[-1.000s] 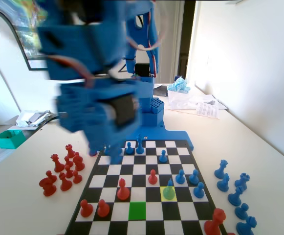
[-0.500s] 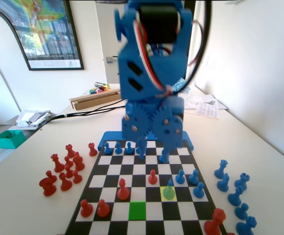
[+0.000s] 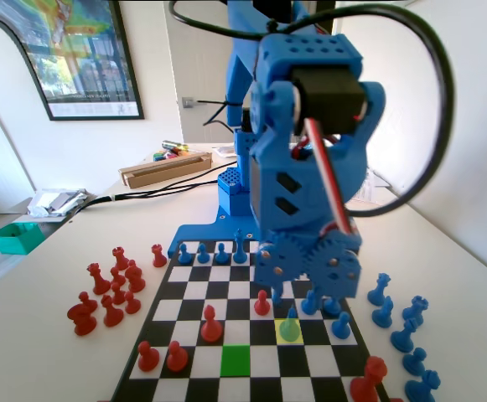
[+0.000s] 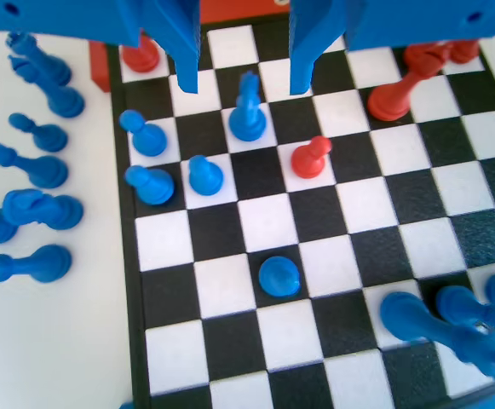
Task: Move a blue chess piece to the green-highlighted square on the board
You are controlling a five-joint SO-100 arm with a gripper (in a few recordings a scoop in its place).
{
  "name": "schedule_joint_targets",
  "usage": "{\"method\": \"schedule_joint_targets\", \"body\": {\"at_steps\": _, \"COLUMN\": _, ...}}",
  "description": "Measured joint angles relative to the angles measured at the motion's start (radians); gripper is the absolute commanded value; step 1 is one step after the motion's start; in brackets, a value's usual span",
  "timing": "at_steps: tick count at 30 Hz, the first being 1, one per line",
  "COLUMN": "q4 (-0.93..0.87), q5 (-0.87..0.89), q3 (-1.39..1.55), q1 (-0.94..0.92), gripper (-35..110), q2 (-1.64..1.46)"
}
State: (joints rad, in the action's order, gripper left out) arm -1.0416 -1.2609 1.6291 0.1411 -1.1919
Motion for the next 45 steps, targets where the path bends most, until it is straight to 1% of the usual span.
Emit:
{"method": "schedule_joint_targets", "body": {"at_steps": 14, "q4": 0.043, "q5": -0.037, "q3": -0.028, "q1": 0.008, "gripper": 13, "q2": 0.049}}
{"method": "schedule_joint_targets", "body": {"at_steps": 20, "q4": 0.067, "q5": -0.055, "q3": -0.026, "q1": -0.026, "gripper": 13, "q2": 0.072}}
{"method": "schedule_joint_targets", "body": {"at_steps": 33, "q4": 0.095, "q5": -0.077, "q3": -0.014, "q1": -0.028, "gripper": 12, "q2": 0.086}}
{"method": "schedule_joint_targets", "body": {"at_steps": 39, "q4": 0.087, "q5": -0.077, "q3": 0.002, "q1": -0.029, "gripper": 10, "q2": 0.086}}
{"method": "schedule_joint_targets", "body": {"at_steps": 45, "q4": 0.091, "q5": -0.081, "q3": 0.02, "q1": -0.028, "gripper": 5, "q2": 0.086}}
